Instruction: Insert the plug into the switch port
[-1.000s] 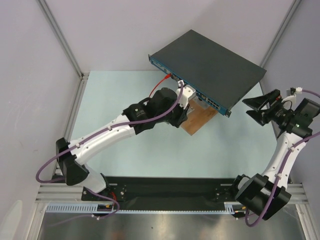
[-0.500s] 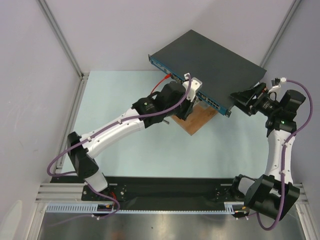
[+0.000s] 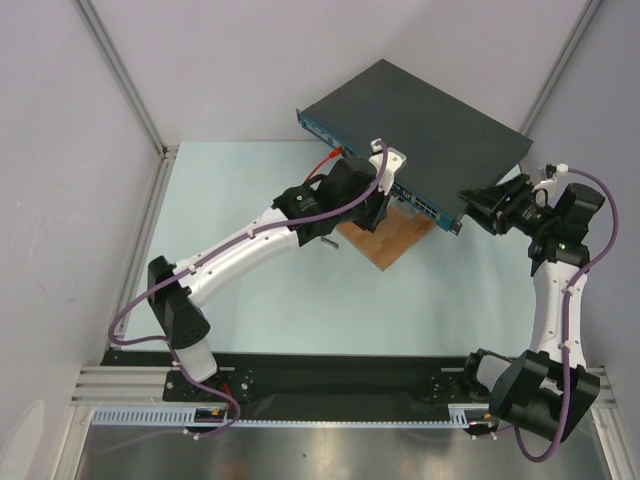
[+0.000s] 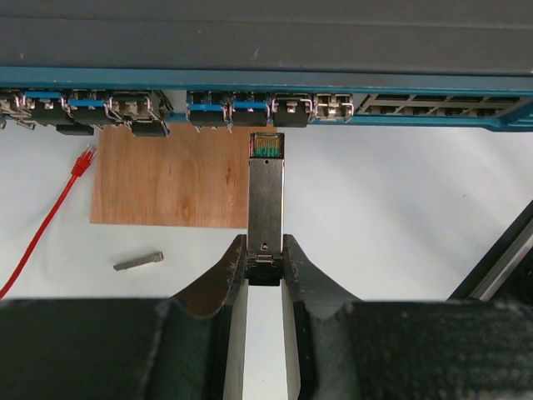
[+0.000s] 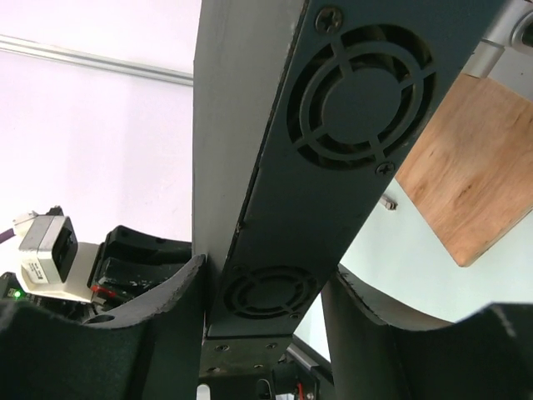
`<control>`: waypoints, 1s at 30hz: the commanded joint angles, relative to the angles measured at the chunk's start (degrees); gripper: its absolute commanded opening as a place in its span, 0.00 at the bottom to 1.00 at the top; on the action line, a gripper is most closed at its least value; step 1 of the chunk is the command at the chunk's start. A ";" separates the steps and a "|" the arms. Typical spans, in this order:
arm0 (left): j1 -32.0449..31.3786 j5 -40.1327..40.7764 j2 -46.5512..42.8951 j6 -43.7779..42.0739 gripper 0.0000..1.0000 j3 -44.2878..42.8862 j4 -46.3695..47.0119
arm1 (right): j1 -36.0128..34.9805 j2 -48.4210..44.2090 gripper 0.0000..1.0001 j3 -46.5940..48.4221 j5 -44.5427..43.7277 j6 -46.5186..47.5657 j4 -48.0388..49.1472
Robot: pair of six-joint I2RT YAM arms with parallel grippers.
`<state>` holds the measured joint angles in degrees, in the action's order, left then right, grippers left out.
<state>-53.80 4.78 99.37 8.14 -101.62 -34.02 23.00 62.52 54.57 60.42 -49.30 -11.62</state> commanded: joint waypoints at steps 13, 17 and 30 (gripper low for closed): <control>1.59 0.32 2.05 1.70 0.00 -5.86 -0.35 | -2.70 -1.88 0.00 1.33 -0.92 8.87 3.09; 1.59 0.23 2.58 1.88 0.00 -6.39 -0.52 | -3.14 -1.97 0.00 1.33 -1.01 9.04 3.18; 2.56 -0.03 4.60 2.58 0.00 -8.24 -1.05 | -3.23 -2.32 0.00 1.42 -0.83 9.84 2.74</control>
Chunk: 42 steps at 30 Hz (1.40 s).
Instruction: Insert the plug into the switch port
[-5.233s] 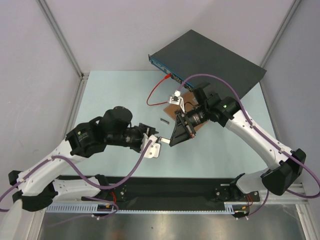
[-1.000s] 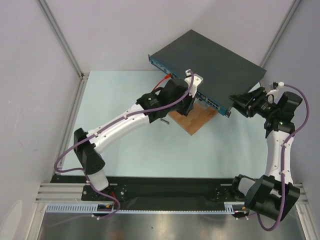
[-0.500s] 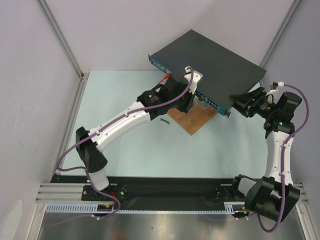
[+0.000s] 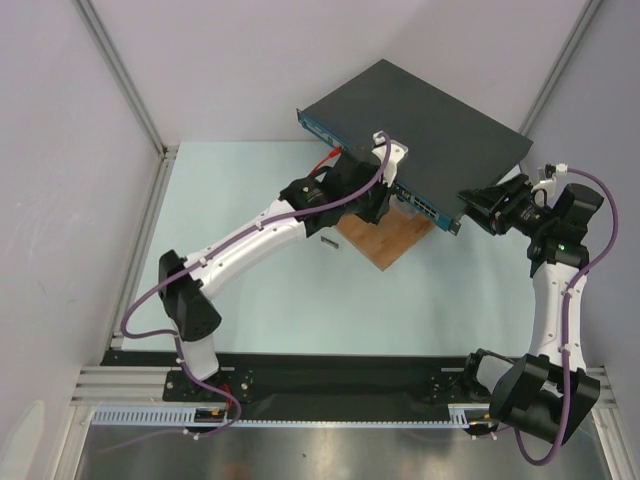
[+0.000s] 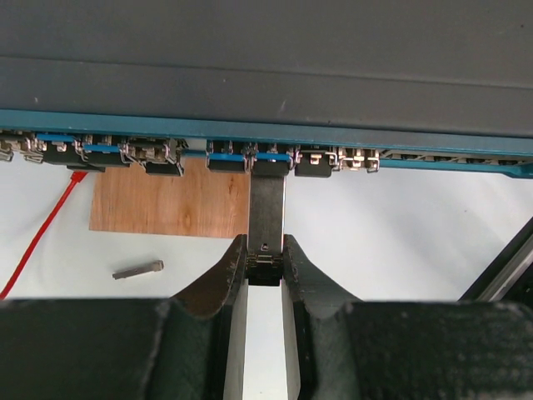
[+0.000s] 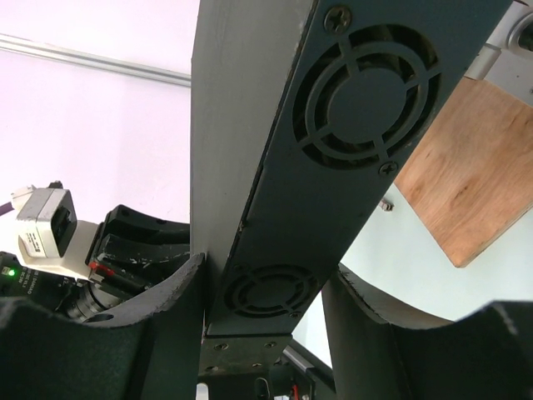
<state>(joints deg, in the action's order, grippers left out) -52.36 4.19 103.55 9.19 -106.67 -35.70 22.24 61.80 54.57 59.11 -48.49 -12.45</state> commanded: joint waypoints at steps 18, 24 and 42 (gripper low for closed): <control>1.12 -2.60 5.96 1.97 0.00 -12.68 1.51 | -3.78 -1.77 0.00 1.68 -0.40 10.96 1.90; 1.12 -3.65 6.14 0.92 0.16 -13.65 2.31 | -3.78 -1.77 0.00 1.86 -0.58 11.49 1.37; 1.21 -5.33 -6.68 -1.63 0.44 -0.74 -2.44 | -2.29 -1.07 0.00 2.83 0.56 11.49 0.32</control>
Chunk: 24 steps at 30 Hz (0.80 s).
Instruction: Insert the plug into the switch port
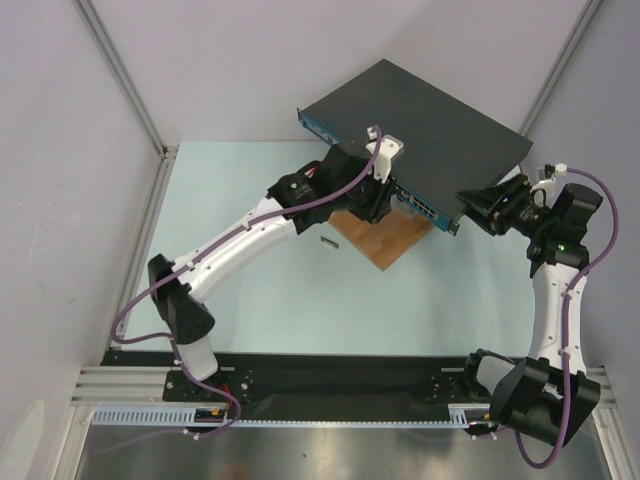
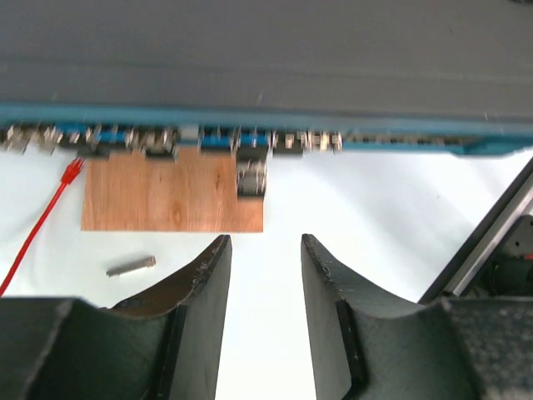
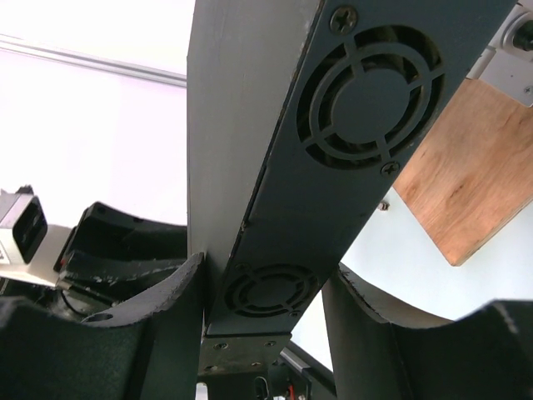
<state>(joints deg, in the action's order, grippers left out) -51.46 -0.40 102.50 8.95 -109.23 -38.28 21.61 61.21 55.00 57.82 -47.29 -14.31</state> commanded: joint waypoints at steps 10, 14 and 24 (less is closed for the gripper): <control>0.40 0.23 -6.26 -1.92 0.11 3.76 2.77 | -1.83 0.14 0.00 2.39 1.77 10.55 2.26; 0.57 0.23 -4.59 -1.57 0.03 2.36 3.39 | -1.83 0.14 0.00 2.83 1.86 11.16 1.56; 0.75 -0.30 -1.43 -1.22 0.00 -0.46 5.41 | -1.66 0.23 0.00 2.92 1.94 12.04 0.42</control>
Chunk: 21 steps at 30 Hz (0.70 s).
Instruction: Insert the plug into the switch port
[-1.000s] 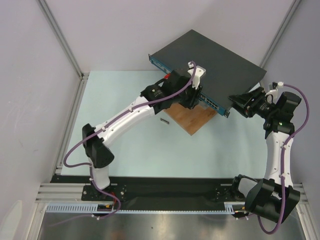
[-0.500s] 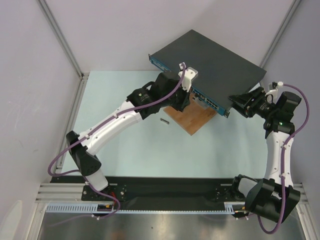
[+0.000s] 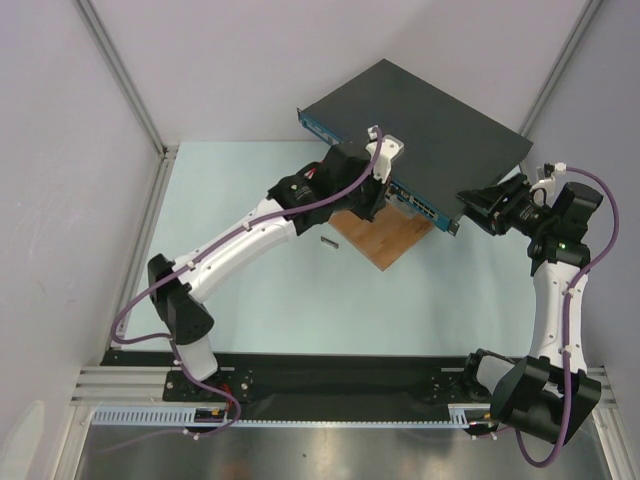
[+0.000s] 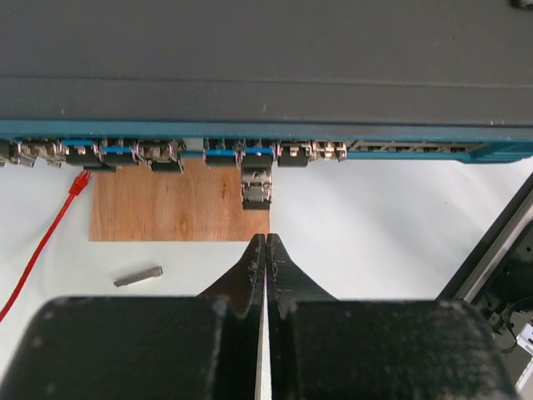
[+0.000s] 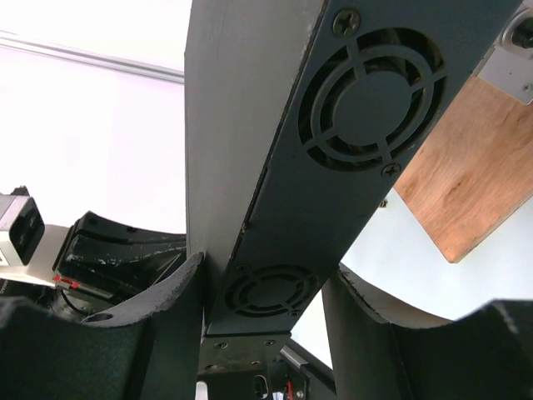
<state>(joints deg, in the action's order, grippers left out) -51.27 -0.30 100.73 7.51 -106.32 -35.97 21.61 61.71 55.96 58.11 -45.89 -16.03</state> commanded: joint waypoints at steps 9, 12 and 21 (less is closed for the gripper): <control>1.25 -0.15 3.33 0.58 0.00 -5.38 4.58 | -1.65 0.07 0.00 2.31 1.83 11.44 1.44; 1.78 0.12 4.30 0.23 0.00 -5.65 6.34 | -1.65 0.16 0.00 2.31 1.75 11.44 1.44; 3.10 0.12 5.09 1.37 0.00 -7.41 9.59 | -1.65 0.16 0.00 2.22 1.66 12.14 0.56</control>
<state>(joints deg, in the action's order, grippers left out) -49.47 -1.06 105.67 7.66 -110.21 -33.12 21.61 62.13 56.62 58.30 -44.97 -17.12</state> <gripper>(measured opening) 0.005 0.554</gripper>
